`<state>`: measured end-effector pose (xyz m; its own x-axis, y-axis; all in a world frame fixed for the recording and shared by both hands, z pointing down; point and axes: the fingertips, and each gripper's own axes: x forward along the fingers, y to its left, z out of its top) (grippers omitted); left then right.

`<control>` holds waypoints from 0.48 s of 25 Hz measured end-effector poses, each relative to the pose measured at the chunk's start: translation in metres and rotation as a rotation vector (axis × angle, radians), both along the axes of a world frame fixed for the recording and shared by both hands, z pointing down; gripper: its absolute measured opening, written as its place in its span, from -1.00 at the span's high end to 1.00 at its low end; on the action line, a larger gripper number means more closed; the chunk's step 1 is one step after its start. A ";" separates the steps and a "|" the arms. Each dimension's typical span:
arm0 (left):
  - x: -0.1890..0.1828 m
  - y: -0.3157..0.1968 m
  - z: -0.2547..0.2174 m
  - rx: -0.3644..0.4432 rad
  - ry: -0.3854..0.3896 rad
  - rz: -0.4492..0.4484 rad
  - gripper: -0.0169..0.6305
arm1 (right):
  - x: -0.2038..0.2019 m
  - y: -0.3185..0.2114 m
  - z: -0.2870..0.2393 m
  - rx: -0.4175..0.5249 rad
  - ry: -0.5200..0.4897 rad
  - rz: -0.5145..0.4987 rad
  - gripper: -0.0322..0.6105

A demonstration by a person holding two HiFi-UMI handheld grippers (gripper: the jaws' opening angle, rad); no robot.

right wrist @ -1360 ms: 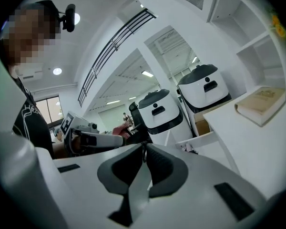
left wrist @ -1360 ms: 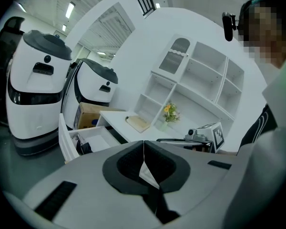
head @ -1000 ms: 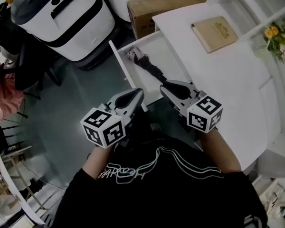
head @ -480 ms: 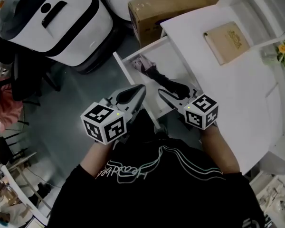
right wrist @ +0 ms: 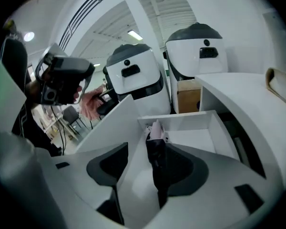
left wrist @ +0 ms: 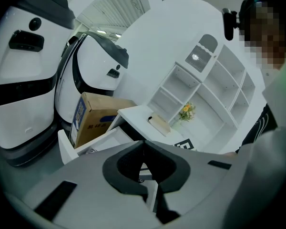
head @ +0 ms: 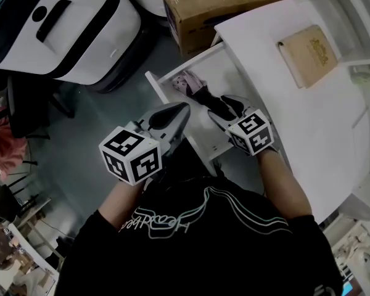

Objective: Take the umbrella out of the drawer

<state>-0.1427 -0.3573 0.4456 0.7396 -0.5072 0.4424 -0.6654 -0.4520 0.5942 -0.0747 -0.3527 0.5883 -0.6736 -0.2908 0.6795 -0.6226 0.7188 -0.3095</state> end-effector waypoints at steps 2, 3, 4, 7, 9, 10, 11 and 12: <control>-0.002 -0.008 0.009 -0.014 0.003 0.008 0.88 | -0.003 -0.003 0.018 0.011 0.055 -0.043 0.18; -0.002 -0.011 0.013 -0.021 0.005 0.013 0.88 | -0.004 -0.004 0.027 0.009 0.077 -0.058 0.18; -0.002 -0.014 0.017 -0.028 0.006 0.018 0.88 | -0.005 -0.005 0.036 0.006 0.099 -0.069 0.18; -0.005 -0.022 0.026 -0.045 0.006 0.034 0.88 | -0.006 -0.009 0.064 -0.012 0.164 -0.093 0.17; -0.007 -0.028 0.030 -0.055 0.008 0.037 0.88 | -0.009 -0.011 0.080 -0.030 0.200 -0.112 0.17; -0.008 -0.031 0.032 -0.061 0.009 0.038 0.88 | -0.010 -0.012 0.087 -0.034 0.220 -0.126 0.17; -0.008 -0.033 0.035 -0.067 0.011 0.039 0.88 | -0.011 -0.013 0.094 -0.035 0.242 -0.146 0.17; -0.008 -0.034 0.037 -0.072 0.012 0.042 0.88 | -0.011 -0.014 0.100 -0.032 0.265 -0.168 0.17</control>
<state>-0.1505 -0.3918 0.4824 0.7649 -0.4429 0.4677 -0.6395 -0.4352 0.6338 -0.0861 -0.3667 0.6878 -0.5081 -0.1661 0.8451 -0.5584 0.8106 -0.1764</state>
